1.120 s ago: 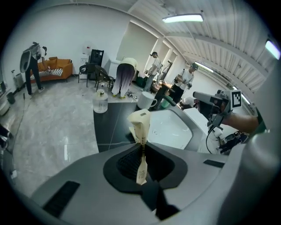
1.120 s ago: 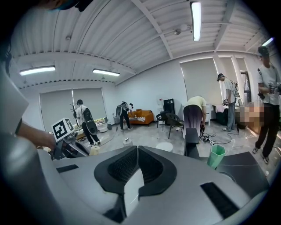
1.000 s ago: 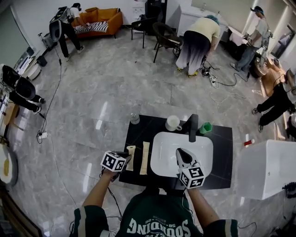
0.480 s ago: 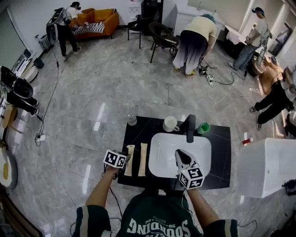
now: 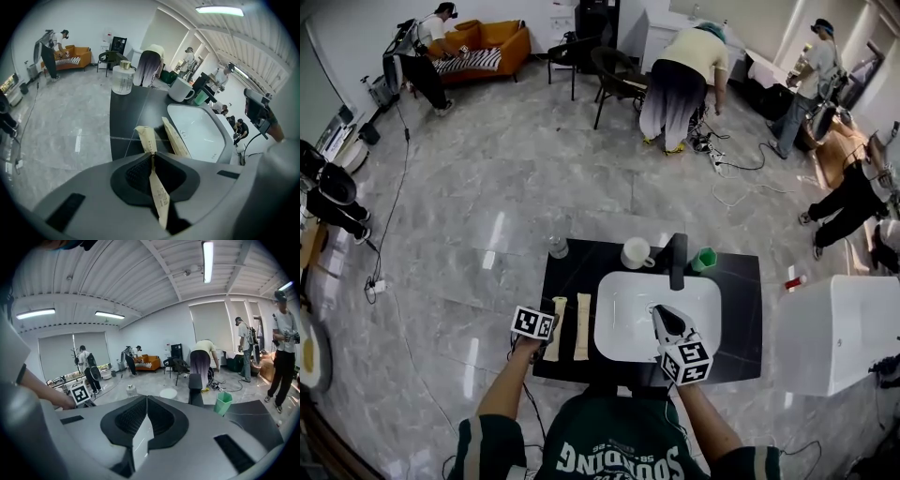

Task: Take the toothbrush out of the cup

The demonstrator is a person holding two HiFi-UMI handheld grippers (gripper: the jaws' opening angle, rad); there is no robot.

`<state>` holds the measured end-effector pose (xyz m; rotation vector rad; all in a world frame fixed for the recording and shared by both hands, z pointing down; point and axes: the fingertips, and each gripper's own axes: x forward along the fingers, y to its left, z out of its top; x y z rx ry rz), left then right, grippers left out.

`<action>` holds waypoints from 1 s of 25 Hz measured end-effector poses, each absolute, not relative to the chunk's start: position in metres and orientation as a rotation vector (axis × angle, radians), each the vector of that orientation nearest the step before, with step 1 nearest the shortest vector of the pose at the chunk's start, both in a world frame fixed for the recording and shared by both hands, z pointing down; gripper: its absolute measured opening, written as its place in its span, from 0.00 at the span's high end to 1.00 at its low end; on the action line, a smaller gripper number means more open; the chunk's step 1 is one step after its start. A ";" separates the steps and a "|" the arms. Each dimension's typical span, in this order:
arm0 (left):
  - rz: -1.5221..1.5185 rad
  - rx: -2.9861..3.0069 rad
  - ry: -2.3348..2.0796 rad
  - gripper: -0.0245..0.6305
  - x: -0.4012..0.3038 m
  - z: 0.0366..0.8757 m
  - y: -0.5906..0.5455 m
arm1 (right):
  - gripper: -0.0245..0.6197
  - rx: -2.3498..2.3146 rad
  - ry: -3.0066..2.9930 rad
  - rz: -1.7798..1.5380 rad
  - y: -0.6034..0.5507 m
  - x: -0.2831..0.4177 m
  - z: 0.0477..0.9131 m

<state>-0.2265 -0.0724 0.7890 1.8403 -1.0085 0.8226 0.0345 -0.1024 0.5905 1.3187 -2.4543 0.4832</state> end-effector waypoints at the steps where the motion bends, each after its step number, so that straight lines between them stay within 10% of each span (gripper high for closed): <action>1: 0.828 1.837 -1.012 0.91 -0.227 0.792 -0.073 | 0.90 1.324 -2.451 0.483 -0.103 0.037 0.591; 25: 0.723 1.945 -1.146 0.89 -0.240 0.755 -0.091 | 0.90 1.343 -2.457 0.493 -0.101 0.042 0.591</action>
